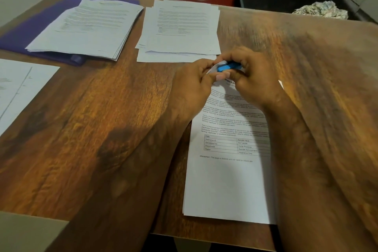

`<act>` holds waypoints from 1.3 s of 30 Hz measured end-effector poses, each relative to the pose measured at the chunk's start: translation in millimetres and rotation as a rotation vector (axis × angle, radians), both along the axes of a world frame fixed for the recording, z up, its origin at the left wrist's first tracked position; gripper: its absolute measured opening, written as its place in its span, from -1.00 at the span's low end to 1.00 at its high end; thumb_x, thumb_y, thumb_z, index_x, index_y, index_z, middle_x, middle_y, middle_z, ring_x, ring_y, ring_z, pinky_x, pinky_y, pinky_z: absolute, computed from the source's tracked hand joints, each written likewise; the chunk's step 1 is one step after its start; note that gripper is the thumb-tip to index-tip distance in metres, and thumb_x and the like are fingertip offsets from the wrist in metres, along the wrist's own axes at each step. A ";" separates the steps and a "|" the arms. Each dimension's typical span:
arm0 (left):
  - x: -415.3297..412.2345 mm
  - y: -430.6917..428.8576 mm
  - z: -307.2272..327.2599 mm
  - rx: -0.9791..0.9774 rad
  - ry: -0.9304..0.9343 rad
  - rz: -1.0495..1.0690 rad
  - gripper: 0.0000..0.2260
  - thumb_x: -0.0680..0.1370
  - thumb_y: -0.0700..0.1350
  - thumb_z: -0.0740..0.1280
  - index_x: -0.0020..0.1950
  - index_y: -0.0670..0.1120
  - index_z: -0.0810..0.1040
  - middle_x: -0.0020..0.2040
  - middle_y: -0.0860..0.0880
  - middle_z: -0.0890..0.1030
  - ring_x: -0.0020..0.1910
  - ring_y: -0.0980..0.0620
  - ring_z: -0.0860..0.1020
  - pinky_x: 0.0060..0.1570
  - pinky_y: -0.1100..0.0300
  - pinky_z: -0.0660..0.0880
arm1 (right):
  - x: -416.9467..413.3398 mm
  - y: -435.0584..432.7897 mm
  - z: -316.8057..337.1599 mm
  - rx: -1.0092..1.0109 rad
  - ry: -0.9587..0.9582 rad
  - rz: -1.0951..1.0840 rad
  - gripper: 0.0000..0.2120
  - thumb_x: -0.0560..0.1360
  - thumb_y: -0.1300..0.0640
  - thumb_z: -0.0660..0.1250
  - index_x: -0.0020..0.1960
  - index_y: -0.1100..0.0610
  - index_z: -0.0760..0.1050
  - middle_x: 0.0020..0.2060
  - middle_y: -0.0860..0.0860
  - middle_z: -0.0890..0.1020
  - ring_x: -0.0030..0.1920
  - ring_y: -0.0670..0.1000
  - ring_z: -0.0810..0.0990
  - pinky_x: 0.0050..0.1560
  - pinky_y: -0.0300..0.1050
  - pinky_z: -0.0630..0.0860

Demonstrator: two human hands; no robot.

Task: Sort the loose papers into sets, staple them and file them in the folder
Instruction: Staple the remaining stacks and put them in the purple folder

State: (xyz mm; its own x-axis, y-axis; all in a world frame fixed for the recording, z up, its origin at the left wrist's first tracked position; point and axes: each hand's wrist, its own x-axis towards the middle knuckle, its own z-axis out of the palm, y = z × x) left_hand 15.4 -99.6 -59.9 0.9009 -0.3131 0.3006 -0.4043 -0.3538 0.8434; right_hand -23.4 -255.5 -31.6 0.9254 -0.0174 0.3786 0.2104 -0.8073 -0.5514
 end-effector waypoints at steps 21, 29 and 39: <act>-10.0 14.5 11.9 -0.128 0.163 0.058 -0.80 0.68 -0.15 0.30 0.23 -0.10 0.67 0.02 0.00 0.72 0.02 0.01 0.69 0.04 -0.08 0.67 | 10.6 -13.4 -24.5 0.326 0.102 -0.591 -0.65 0.58 0.18 0.43 0.36 0.02 0.60 0.26 -0.01 0.67 0.22 0.01 0.62 0.33 0.07 0.56; -8.9 47.3 14.7 -0.255 0.252 0.094 -0.84 0.67 -0.20 0.32 0.18 -0.15 0.66 -0.05 -0.04 0.74 -0.09 0.02 0.73 -0.08 0.07 0.69 | -6.9 4.1 -2.5 0.314 0.071 -0.565 -0.65 0.61 0.14 0.40 0.39 -0.01 0.55 0.36 -0.04 0.59 0.26 0.04 0.58 0.26 0.03 0.57; 20.1 161.2 45.9 -0.415 0.320 0.250 -0.87 0.67 -0.16 0.33 0.17 -0.13 0.64 -0.07 -0.06 0.74 -0.13 0.00 0.74 -0.15 0.10 0.67 | -20.2 69.7 30.3 0.495 0.318 -0.402 -0.39 0.59 -0.09 0.44 0.54 0.02 0.28 0.32 -0.03 0.55 0.19 0.03 0.61 0.06 -0.06 0.59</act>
